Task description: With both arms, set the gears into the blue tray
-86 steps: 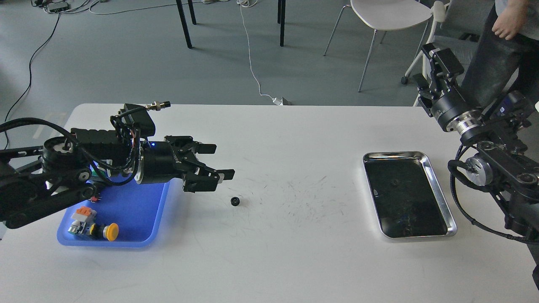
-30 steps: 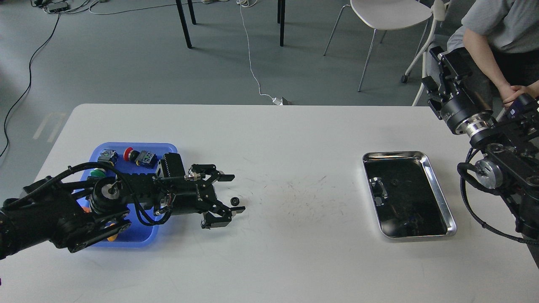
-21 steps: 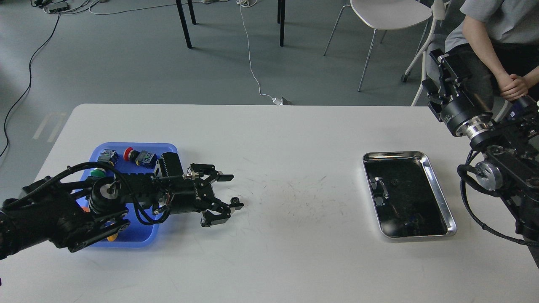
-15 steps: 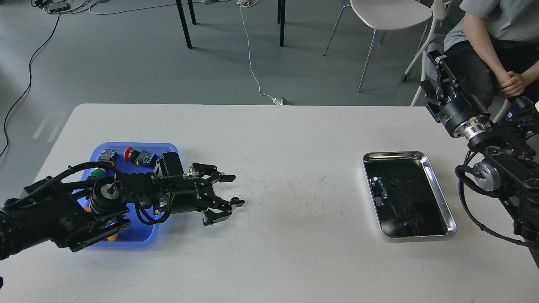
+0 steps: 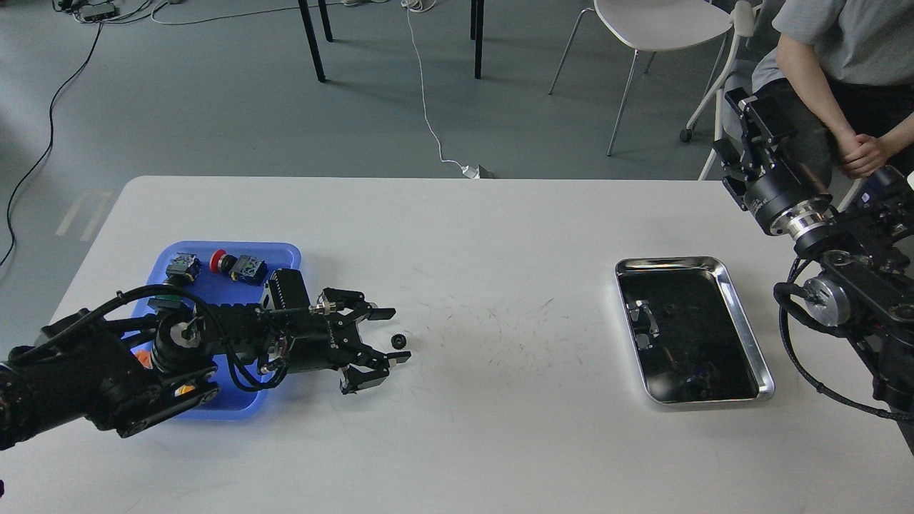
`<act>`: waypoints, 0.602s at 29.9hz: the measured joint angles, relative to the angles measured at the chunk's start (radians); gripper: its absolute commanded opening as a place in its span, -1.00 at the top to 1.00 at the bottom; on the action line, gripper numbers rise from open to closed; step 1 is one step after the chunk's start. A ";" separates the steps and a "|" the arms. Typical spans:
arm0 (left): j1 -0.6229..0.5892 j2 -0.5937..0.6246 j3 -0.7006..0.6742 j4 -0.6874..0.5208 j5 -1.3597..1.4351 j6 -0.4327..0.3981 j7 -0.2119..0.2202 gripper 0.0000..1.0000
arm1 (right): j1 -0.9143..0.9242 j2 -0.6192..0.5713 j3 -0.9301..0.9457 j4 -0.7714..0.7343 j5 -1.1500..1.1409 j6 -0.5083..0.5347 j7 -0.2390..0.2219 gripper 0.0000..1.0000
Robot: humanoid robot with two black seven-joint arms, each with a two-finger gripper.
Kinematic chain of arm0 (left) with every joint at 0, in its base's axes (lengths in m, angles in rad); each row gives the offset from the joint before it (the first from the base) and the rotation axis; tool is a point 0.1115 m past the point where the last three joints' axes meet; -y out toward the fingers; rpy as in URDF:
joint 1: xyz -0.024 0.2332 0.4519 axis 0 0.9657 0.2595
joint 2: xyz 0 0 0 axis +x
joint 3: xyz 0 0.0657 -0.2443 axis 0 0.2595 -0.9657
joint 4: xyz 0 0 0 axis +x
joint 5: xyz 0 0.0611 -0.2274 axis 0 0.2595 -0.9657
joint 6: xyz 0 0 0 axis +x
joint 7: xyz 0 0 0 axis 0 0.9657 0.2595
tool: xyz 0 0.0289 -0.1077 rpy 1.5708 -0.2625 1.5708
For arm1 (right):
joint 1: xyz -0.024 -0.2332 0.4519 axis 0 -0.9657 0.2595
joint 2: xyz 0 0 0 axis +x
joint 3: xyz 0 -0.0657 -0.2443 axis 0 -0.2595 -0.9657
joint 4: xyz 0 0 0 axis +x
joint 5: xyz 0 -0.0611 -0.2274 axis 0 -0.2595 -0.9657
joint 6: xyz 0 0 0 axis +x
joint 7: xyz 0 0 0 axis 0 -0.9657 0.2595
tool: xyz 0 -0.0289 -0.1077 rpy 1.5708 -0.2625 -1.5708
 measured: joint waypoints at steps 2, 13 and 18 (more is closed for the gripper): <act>0.001 -0.004 0.006 0.007 0.001 0.002 0.000 -0.41 | 0.000 0.000 0.000 0.000 0.000 0.000 0.000 -0.88; -0.001 -0.008 0.010 0.025 0.007 0.053 0.000 -0.03 | -0.001 0.002 -0.002 0.000 0.000 0.001 0.000 -0.88; -0.002 -0.012 0.011 0.030 0.009 0.066 0.000 0.01 | -0.002 0.001 -0.002 0.000 0.000 0.001 0.000 -0.88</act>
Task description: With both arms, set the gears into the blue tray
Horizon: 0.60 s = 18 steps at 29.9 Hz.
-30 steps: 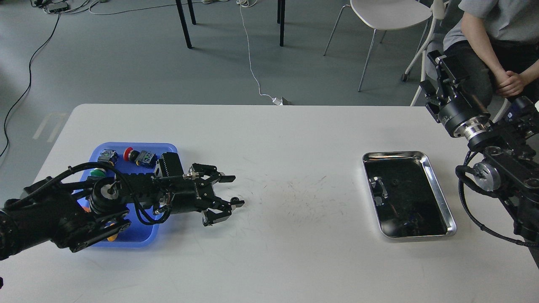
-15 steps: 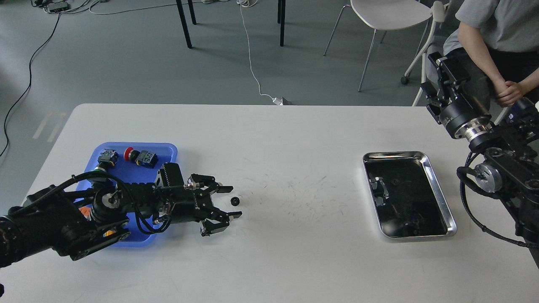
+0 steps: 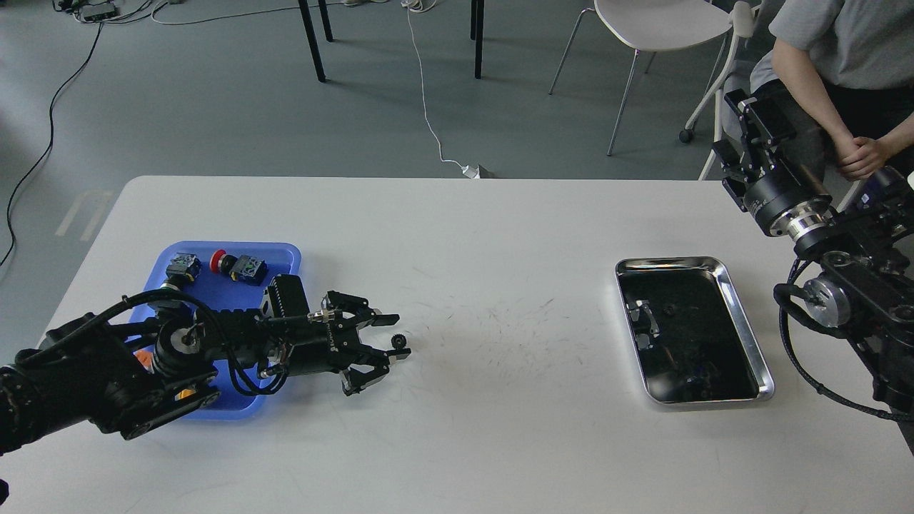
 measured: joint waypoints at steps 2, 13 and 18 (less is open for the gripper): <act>0.000 -0.003 0.000 0.001 0.000 0.002 0.000 0.01 | 0.000 0.000 0.000 0.000 0.000 0.000 0.000 -0.88; 0.002 -0.038 -0.001 0.042 -0.013 0.004 0.000 0.12 | -0.006 -0.002 0.000 0.000 0.000 0.000 0.000 -0.88; 0.002 -0.055 0.000 0.070 -0.022 0.012 0.000 0.19 | -0.007 -0.002 0.000 0.000 0.000 0.000 0.000 -0.88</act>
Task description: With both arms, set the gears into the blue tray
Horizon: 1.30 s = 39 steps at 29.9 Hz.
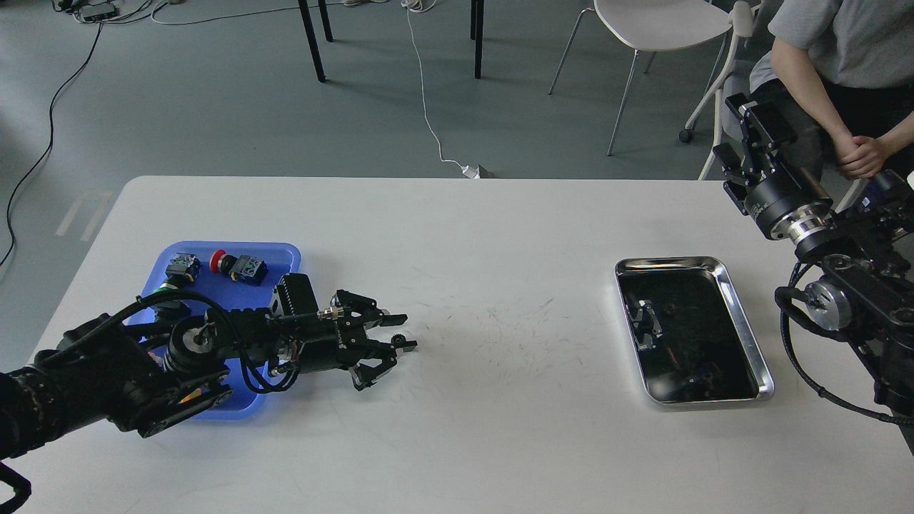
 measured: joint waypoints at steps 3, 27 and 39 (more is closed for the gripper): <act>0.008 -0.007 0.000 0.009 -0.002 0.017 0.000 0.21 | -0.005 0.000 0.000 0.000 0.000 0.000 0.000 -0.88; 0.021 0.009 0.001 -0.003 -0.043 0.023 0.000 0.36 | -0.016 0.000 0.000 -0.009 -0.003 0.001 0.000 -0.88; 0.047 0.014 0.001 -0.008 -0.045 0.023 0.000 0.35 | -0.018 -0.001 0.000 -0.011 -0.002 0.002 0.000 -0.88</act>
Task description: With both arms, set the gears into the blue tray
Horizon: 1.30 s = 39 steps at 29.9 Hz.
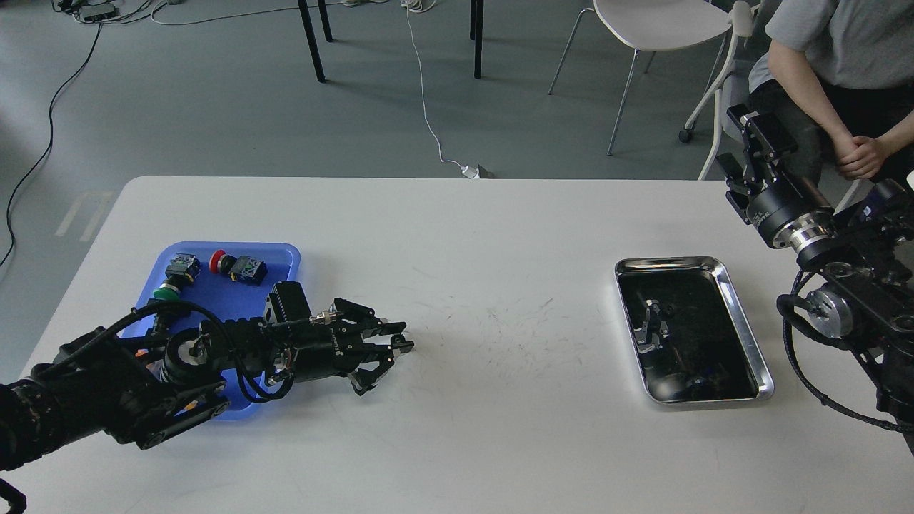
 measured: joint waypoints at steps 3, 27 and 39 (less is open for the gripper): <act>0.006 0.005 -0.001 -0.005 0.001 0.001 0.000 0.36 | 0.000 0.000 0.000 0.000 -0.001 0.001 0.000 -0.88; -0.003 0.070 0.000 -0.024 0.004 -0.006 0.001 0.79 | -0.003 -0.001 -0.001 0.000 -0.001 0.001 0.000 -0.88; -0.062 0.263 0.004 -0.136 0.007 -0.035 0.000 0.78 | -0.003 0.003 -0.001 -0.019 -0.001 0.004 0.000 -0.88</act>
